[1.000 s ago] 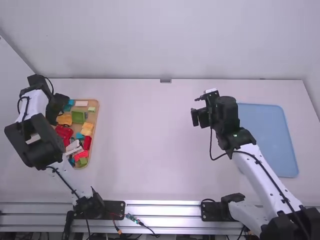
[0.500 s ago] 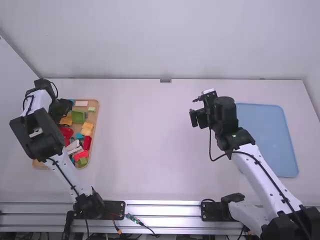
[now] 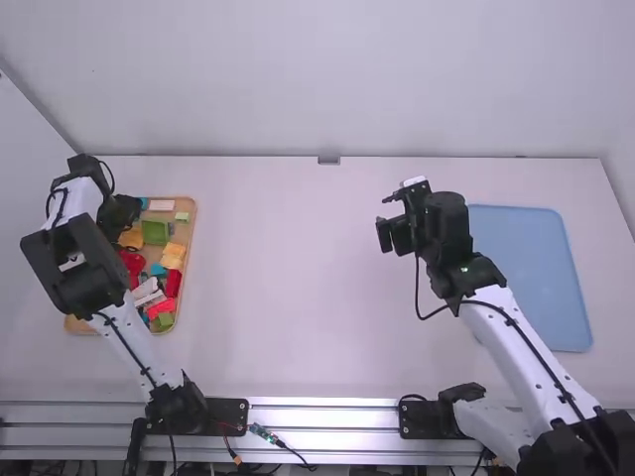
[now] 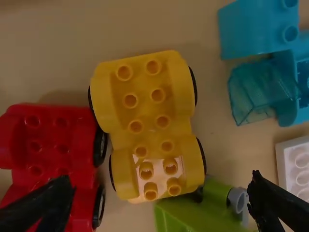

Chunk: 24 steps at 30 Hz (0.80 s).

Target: Assemble lego blocks to make yellow taxi

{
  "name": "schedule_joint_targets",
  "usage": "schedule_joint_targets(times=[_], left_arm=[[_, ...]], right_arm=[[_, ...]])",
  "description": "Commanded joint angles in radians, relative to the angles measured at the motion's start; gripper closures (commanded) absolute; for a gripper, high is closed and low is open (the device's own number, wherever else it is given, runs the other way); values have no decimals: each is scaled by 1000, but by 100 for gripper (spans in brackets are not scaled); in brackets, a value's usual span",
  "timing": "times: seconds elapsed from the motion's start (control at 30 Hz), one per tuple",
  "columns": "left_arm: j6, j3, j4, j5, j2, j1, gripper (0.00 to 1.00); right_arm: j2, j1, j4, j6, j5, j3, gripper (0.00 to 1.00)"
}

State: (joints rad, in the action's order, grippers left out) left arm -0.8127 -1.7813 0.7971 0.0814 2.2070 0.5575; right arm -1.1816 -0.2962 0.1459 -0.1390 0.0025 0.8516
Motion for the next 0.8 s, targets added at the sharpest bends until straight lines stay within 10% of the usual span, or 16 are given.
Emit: schedule_joint_targets(times=[0.0,0.77], left_arm=[[-2,-2,6,13,19,-19,3],[-63,148,-154,40,19,-27,4]], right_arm=[[-8,1,6,0,-1,32,0],[-8,2,13,0,-1,32,0]])
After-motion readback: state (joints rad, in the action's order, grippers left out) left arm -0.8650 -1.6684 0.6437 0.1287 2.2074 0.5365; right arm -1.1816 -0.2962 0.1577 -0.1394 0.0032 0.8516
